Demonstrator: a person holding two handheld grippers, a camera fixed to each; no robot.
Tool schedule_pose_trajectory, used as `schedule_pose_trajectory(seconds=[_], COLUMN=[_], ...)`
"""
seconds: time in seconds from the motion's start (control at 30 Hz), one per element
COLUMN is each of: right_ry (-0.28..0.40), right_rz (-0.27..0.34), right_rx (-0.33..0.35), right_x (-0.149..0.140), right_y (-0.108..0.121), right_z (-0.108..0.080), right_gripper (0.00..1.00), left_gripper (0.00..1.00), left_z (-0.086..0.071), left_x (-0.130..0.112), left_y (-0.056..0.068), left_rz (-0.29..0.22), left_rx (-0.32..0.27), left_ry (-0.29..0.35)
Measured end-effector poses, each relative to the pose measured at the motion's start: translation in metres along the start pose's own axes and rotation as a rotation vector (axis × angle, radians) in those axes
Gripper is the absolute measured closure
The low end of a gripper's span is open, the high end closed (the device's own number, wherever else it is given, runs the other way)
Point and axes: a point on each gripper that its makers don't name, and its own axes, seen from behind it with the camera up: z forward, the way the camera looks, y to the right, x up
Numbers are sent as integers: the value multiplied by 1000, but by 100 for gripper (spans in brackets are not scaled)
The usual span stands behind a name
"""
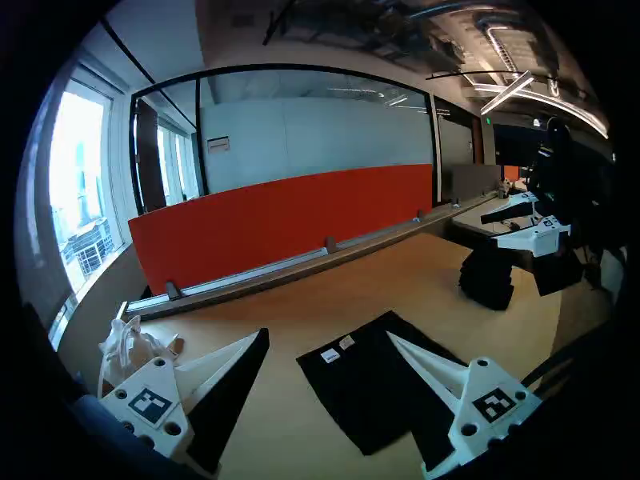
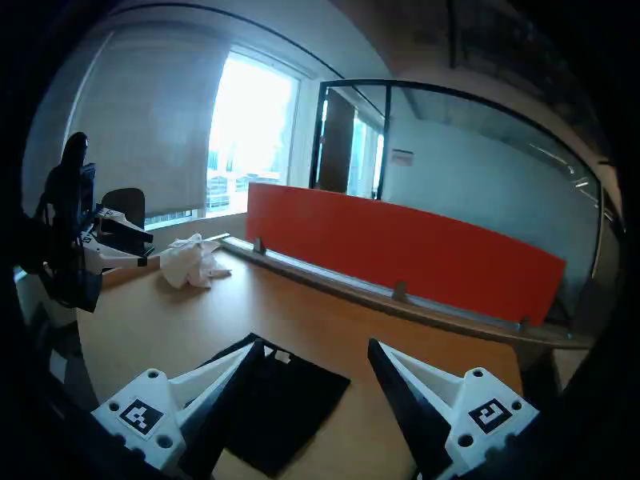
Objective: Fold towel
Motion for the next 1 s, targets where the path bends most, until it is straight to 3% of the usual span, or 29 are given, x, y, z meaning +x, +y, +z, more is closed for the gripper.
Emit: schedule_pose_trajectory(seconds=[0.4,0.67,1.0], right_ry=[-92,-159,-254], right_rz=[-10,-5,-12], right_rx=[51,82,115], right_x=[-55,-105,-168], right_y=[-18,-32,-46], right_z=[13,27,43], right_gripper=[0,0,0], left_gripper=[2,2,2], left_z=[18,33,47], left_x=[-59,-119,-187], left_y=[20,36,51], left_rz=[23,-10,-12], left_rx=[-58,-93,-127], left_ry=[-88,-173,-278])
